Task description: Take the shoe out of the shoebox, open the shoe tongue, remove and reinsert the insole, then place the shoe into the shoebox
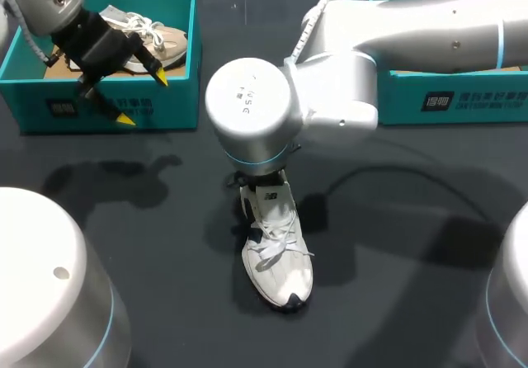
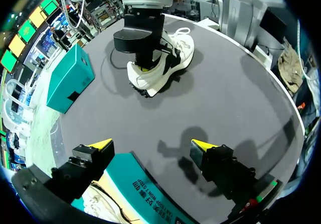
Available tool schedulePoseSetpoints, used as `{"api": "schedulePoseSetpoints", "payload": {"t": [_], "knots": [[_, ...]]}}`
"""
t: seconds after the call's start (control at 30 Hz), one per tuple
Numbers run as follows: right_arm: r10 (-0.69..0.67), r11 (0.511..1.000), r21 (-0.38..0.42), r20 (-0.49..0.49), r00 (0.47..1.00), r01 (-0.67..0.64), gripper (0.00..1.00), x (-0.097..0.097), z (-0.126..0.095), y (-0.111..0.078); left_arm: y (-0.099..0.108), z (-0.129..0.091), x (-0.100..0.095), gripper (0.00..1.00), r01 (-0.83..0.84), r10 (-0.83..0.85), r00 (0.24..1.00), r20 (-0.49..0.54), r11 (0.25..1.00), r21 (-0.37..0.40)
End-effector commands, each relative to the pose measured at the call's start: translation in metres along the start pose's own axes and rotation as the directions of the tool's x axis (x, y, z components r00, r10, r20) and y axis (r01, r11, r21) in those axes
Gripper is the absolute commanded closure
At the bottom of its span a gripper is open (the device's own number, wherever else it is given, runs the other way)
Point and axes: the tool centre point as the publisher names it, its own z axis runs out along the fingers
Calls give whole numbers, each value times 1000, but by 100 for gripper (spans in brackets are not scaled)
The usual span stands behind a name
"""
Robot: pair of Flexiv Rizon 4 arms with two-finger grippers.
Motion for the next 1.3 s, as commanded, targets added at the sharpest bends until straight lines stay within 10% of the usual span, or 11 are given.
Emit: {"api": "schedulePoseSetpoints", "payload": {"t": [0.03,0.6,1.3], "knots": [[-12,999,51,30,999,11,100,11,22,3,0,0,0,0,-1,1,1000,-1,1000,-2],[103,982,159,-9,995,-100,100,13,7,-61,0,0,0,0,-1,1,1000,-1,1000,-2],[238,917,342,-57,970,-205,100,0,-17,-28,0,0,0,0,-1,1,1000,-1,1000,-2]]}}
